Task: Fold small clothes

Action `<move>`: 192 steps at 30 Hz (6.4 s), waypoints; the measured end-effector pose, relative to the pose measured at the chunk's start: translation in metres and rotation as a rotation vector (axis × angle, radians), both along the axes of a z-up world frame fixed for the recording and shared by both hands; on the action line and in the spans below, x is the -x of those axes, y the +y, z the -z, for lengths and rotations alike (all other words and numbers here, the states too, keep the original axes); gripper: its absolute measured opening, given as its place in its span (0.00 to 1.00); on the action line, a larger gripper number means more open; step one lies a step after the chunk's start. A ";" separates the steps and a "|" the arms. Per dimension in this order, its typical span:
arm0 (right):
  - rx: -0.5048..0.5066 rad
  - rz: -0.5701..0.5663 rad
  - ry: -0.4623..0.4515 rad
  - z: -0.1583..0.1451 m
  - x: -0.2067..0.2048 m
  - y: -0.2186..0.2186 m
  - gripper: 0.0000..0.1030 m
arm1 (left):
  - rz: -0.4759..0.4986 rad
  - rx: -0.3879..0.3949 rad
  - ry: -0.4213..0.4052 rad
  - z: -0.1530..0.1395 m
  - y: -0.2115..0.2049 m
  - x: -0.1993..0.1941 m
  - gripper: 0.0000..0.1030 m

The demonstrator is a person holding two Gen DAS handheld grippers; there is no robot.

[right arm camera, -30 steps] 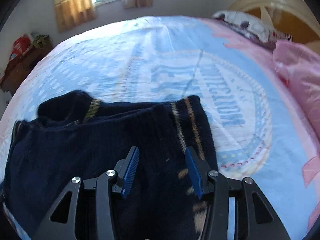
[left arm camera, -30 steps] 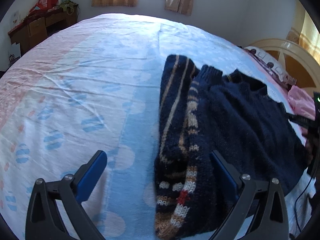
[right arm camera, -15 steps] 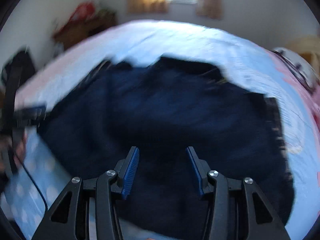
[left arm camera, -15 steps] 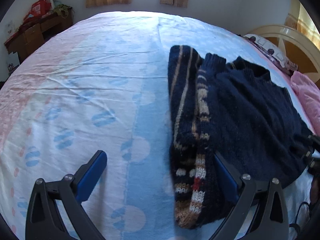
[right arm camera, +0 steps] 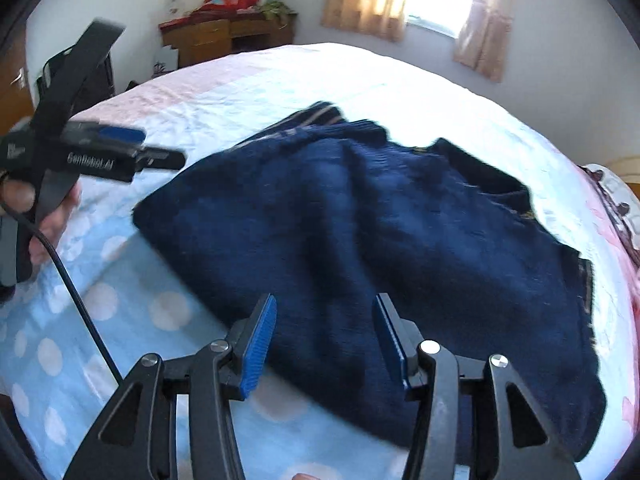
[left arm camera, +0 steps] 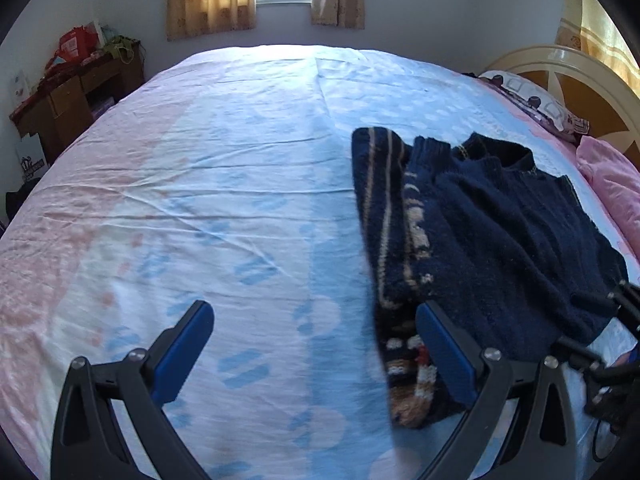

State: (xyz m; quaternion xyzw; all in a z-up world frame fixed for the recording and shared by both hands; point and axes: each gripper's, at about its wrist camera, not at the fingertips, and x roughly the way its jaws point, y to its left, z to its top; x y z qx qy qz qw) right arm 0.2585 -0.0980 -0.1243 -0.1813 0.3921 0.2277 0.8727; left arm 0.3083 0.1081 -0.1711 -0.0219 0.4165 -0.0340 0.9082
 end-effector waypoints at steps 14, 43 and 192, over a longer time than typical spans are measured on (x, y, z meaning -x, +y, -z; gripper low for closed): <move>0.072 -0.085 -0.062 0.010 0.010 0.061 0.50 | -0.070 0.019 0.025 0.002 0.063 -0.004 1.00; 0.184 -0.169 -0.179 0.024 0.023 0.137 0.55 | 0.183 0.267 -0.001 -0.014 0.044 -0.084 1.00; -0.617 0.623 -0.022 -0.033 0.042 -0.351 0.67 | 0.511 -0.156 -0.145 -0.075 -0.346 -0.089 0.91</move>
